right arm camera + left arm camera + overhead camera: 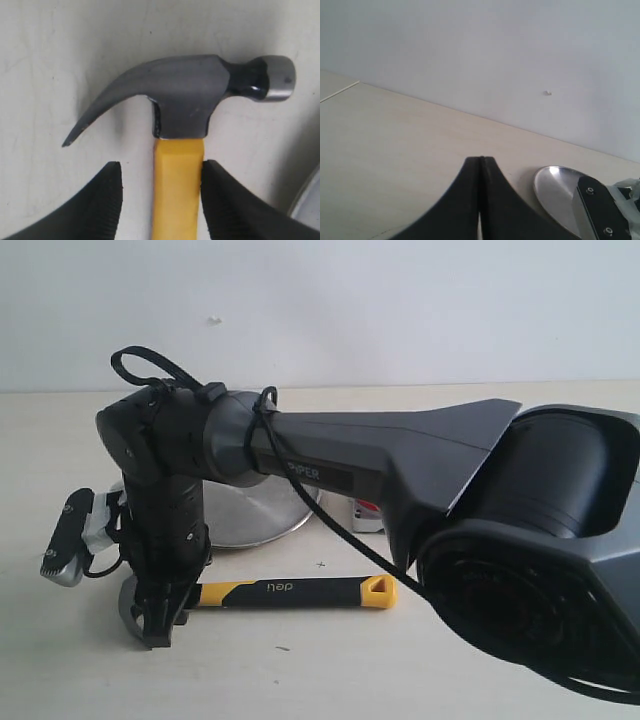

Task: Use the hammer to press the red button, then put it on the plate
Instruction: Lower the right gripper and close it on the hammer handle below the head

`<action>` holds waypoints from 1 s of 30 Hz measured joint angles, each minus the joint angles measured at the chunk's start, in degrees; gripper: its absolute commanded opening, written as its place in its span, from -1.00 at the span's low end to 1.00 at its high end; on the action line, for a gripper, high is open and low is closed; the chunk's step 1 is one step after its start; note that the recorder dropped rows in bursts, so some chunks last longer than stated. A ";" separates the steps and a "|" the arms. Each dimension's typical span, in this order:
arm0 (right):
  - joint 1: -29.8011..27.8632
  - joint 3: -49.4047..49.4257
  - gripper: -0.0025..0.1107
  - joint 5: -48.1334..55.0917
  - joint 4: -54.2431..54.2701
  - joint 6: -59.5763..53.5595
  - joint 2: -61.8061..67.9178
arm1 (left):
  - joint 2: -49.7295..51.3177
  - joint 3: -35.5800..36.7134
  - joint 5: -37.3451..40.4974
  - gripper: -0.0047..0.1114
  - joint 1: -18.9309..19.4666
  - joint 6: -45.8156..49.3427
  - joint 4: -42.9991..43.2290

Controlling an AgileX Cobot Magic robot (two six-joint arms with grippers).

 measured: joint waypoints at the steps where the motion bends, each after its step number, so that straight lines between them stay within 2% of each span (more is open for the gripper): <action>1: 0.00 0.00 -0.10 0.00 0.00 0.00 0.00 | 0.00 0.00 0.00 -0.92 0.00 0.00 0.00; 16: 0.00 -0.02 -0.10 -1.03 -2.01 1.42 0.00 | 0.00 0.00 0.00 -0.92 0.00 0.00 0.00; 21: 0.00 -0.02 0.01 -1.51 -2.01 1.50 0.00 | 0.00 0.00 0.00 -0.92 0.00 0.00 0.00; 30: 0.00 -0.02 0.00 -2.68 -2.01 1.55 0.00 | 0.00 0.00 0.00 -0.92 0.00 0.00 0.00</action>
